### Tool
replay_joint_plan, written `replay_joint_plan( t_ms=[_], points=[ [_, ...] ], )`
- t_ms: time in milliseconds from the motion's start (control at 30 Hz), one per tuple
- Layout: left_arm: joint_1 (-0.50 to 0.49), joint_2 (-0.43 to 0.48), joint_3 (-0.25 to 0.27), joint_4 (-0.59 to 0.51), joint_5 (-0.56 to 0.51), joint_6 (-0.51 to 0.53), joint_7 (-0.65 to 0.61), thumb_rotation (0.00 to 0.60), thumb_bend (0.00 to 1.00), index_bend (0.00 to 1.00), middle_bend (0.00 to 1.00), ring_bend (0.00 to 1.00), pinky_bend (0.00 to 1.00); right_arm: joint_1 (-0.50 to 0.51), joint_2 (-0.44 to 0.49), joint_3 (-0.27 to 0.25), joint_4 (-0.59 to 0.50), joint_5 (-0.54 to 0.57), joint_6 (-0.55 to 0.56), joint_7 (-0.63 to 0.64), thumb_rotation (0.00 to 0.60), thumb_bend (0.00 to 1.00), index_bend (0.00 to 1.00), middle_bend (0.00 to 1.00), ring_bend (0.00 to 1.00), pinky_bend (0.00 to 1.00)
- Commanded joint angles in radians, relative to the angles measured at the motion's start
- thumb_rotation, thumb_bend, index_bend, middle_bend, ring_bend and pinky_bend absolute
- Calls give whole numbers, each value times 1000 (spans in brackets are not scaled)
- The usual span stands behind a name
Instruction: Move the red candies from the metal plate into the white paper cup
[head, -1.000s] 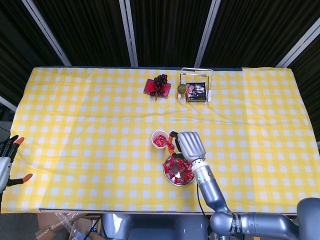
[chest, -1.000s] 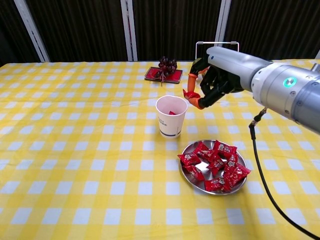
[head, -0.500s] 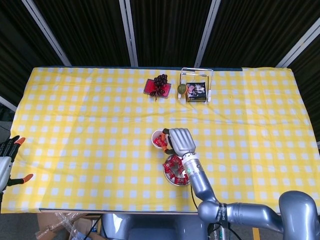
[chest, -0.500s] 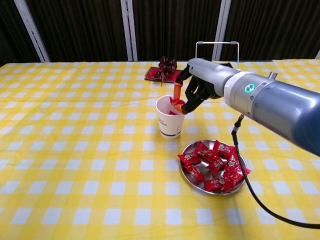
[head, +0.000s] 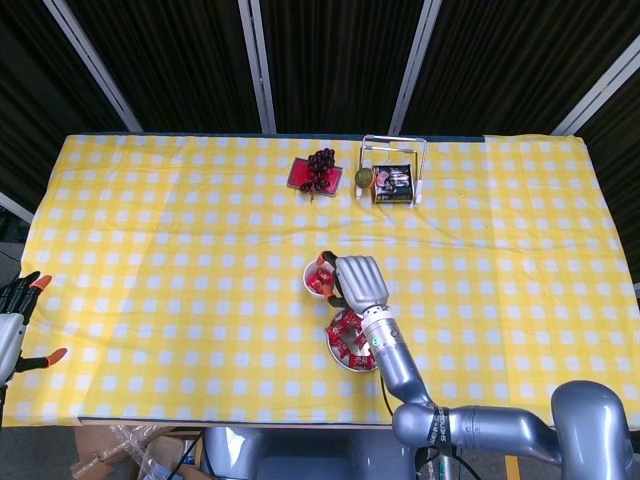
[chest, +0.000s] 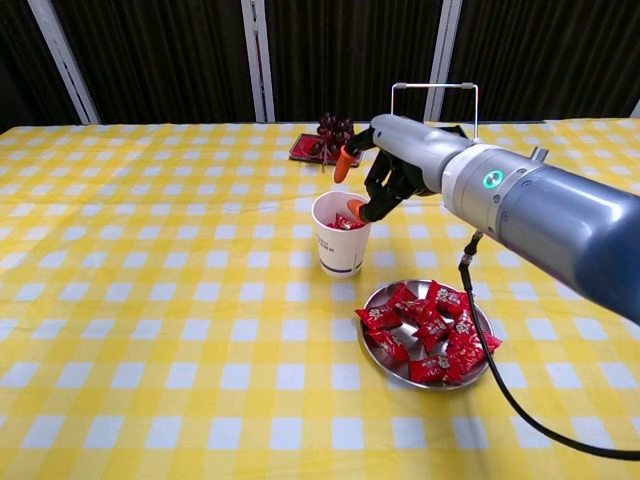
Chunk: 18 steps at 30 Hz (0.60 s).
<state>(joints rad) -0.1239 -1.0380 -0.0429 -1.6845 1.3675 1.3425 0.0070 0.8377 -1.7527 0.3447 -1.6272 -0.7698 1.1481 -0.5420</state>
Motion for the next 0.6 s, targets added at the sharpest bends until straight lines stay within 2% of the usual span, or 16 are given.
replay_joint_plan(
  t_ms=[33, 133, 233, 367, 600],
  points=[
    [0, 0, 0, 0, 1, 2, 2, 600, 8, 0, 0, 0, 0, -23, 33, -26, -57, -18, 28, -10, 600, 454, 346, 828, 950, 975],
    [1, -1, 0, 1, 3, 5, 4, 600, 8, 0, 0, 0, 0, -45, 61, -59, -105, -31, 50, -30, 600, 404, 328, 828, 949, 975],
    [3, -4, 0, 3, 7, 13, 9, 600, 9, 0, 0, 0, 0, -79, 96, -113, -171, -46, 80, -54, 600, 358, 321, 828, 950, 976],
    [7, -9, 0, 6, 11, 25, 14, 600, 8, 0, 0, 0, 0, -114, 121, -175, -227, -61, 109, -76, 600, 353, 322, 828, 950, 975],
    [14, -16, 0, 10, 26, 49, 20, 600, 8, 0, 0, 0, 0, -153, 135, -233, -263, -56, 140, -106, 600, 353, 322, 828, 950, 975]
  ],
)
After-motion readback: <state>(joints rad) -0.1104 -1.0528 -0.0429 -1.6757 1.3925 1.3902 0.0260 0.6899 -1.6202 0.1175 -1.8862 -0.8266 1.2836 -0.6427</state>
